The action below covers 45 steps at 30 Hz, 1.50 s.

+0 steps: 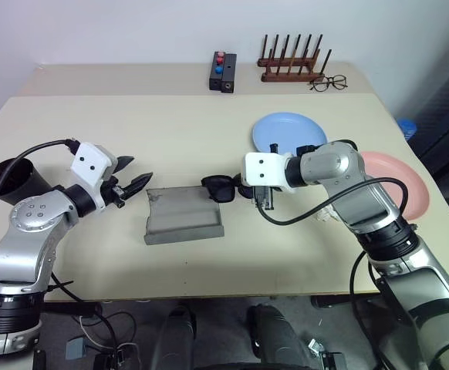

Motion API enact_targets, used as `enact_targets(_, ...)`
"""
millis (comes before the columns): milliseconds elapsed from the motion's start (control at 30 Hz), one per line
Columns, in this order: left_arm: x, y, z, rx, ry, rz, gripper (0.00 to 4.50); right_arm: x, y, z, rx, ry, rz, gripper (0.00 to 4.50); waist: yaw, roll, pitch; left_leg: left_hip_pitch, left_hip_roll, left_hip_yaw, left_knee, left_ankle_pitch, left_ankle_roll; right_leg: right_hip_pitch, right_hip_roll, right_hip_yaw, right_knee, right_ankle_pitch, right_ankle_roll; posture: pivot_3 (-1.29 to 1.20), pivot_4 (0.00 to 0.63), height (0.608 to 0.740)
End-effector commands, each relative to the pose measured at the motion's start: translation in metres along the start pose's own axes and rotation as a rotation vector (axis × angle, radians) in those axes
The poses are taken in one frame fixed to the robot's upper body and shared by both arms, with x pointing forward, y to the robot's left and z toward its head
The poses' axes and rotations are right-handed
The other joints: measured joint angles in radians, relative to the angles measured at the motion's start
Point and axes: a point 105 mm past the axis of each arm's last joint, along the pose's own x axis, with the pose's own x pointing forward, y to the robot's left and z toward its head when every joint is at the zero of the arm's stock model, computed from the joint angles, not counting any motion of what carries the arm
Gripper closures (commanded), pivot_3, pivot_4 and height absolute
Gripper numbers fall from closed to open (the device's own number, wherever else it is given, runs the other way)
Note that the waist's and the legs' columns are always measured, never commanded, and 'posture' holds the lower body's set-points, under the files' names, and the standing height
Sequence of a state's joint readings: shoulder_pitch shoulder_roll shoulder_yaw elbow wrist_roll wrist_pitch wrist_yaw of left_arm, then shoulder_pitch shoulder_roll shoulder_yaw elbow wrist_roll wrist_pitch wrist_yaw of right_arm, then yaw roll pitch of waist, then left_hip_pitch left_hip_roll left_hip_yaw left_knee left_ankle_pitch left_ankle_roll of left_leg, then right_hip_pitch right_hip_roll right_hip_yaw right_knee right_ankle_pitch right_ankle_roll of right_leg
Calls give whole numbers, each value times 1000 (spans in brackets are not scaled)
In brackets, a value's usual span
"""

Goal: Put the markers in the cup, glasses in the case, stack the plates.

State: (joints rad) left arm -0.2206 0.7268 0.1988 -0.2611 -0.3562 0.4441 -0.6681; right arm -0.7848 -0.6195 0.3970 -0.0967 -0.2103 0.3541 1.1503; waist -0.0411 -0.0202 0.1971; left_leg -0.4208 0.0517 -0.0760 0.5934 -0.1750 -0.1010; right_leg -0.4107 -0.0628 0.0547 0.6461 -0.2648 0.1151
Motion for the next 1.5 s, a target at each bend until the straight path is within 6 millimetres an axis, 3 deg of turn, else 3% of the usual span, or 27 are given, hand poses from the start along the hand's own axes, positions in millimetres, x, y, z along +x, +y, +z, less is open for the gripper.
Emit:
enact_targets(33,-3,-2,10,29,-29,1,1685,-17,-8,-40,-136,198,-52,4477,2,0,0,0,0,0,0,0,0,0,0,0,0,0,0,0,150,738)
enact_targets(133,-2,-8,8,24,-28,-15,1685,-18,-9,-61,-182,282,-75,4477,-1,0,0,0,0,0,0,0,0,0,-1,0,-1,0,0,0,150,738)
enact_targets(233,1,-11,9,21,-32,-27,1685,-15,-9,-68,-155,296,-88,4477,-11,0,0,0,0,1,-1,0,0,-2,0,0,0,0,0,0,150,738)
enact_targets(400,5,-14,11,17,-44,-38,1685,-15,-8,-66,-69,242,-96,2261,-5,0,0,-1,0,1,-1,0,0,-2,0,0,1,0,1,0,150,738)
enact_targets(467,5,-14,11,16,-44,-40,1685,-19,-9,-53,22,128,-100,1340,-2,0,0,-1,0,1,-1,0,0,-2,0,0,0,0,0,0,150,738)
enact_targets(633,4,-17,10,10,-42,-53,1685,-35,-31,-38,264,-120,-155,1340,-2,0,0,-1,0,1,1,0,0,-1,0,0,0,0,0,0,150,738)
enact_targets(767,7,-18,12,8,-50,-58,1685,-49,-69,-24,365,-379,-398,1340,-5,0,0,-1,0,1,1,0,0,-1,0,0,1,0,0,0,150,738)
enact_targets(967,7,-21,11,4,-54,-61,1685,-46,-102,-33,469,-420,-723,1340,-4,0,0,-1,0,1,0,0,0,-1,0,0,1,0,0,0,150,738)
enact_targets(1100,8,-23,11,1,-58,-66,1685,-48,-117,-35,725,-530,-863,1340,-3,0,0,-1,0,0,0,0,0,-1,0,0,1,0,0,0,150,738)
enact_targets(1233,9,-25,12,0,-61,-70,1685,-39,-110,-29,1017,-654,-736,1340,-2,0,0,-1,0,0,0,0,0,-1,0,0,1,2,3,0,150,738)
enact_targets(1333,8,-26,12,-2,-59,-76,1685,-36,-86,-8,811,-622,-513,1340,0,1,0,-1,0,0,0,0,0,-1,0,0,1,2,3,0,150,738)
enact_targets(1400,7,-27,11,-3,-52,-82,1685,-33,-62,-11,667,-501,-344,1340,0,1,0,-2,0,0,0,0,0,-1,0,0,0,0,1,0,150,738)
enact_targets(1500,7,-27,10,-4,-47,-88,1685,-31,-35,-34,644,-321,-159,1340,-2,0,0,-2,0,0,1,0,0,-1,0,0,-1,0,0,0,150,738)
